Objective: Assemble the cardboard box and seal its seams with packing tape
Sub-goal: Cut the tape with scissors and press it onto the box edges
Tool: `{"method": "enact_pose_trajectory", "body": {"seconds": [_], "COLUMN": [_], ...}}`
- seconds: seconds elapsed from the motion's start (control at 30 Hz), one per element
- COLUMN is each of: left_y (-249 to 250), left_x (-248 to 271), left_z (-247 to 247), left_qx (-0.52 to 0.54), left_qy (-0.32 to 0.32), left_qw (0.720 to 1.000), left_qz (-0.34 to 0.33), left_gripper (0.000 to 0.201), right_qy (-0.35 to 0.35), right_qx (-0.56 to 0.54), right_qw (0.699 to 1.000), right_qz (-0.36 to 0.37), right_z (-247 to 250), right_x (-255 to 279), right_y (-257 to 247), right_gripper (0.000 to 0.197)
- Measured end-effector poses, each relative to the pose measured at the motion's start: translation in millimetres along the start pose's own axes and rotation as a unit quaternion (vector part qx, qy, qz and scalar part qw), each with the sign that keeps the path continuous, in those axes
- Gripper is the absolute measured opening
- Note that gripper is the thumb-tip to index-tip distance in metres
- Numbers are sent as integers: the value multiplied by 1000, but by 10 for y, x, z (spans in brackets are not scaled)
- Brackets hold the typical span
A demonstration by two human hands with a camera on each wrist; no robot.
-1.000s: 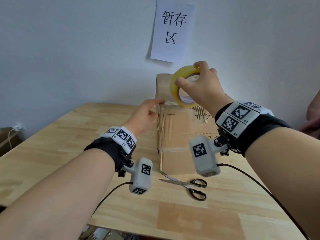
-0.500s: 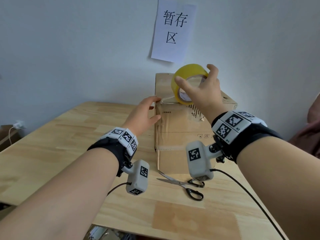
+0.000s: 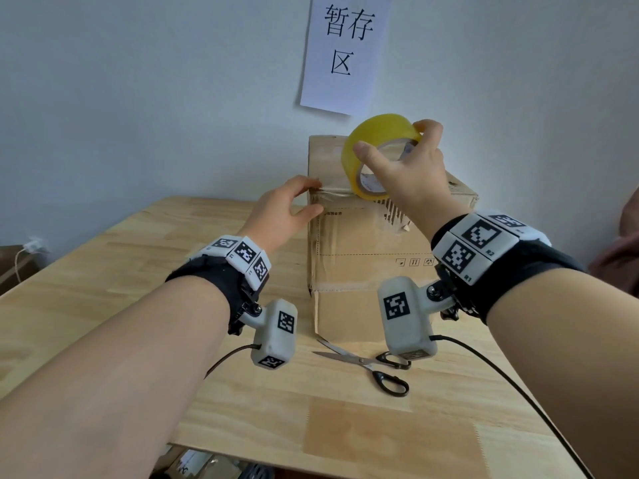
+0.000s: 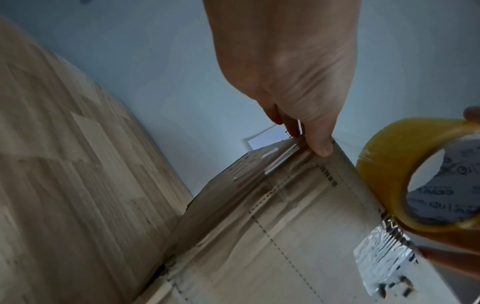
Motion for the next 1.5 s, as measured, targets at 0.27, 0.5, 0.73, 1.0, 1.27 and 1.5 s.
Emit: {"method": "enact_pose_trajectory", "body": {"seconds": [0.27,0.5,0.73,1.0,1.27,1.5], "left_y": [69,168,280,346,346,412], "left_x": [-15,25,84,77,157,98], "left_z": [44,81,90,92,69,58], "left_qx": [-92,-172,-256,-147,26,-151], "left_qy": [-29,-23,-16,-14,18,-53], "left_qw": [995,982,964,985,998,987], "left_qz": [-27,-69,-72,-85,-45,-29], "left_gripper": [41,46,39,26,11,52], "right_qy": [19,18,14,-15,-11,-11], "right_qx": [9,81,135,104,90,88], "right_qw": [1000,996,991,992,994,995], "right_qz": [16,13,-13,-63,-60,-48], "right_z": [27,-6,-36,-12,-8,-1], "right_x": [53,92,98,28,48,67], "right_y": [-228,-328,-258,-220,-191,-179], "right_gripper": [87,84,79,78,76,78]}}
Point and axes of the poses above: each hand's wrist, its own x-axis away from the middle knuckle, its own z-axis out of the back of the hand, y = z × x, the point moved 7 cm from there along -x, towards the middle knuckle, and after that the axes turned 6 degrees about -x, right-handed, at the moved point
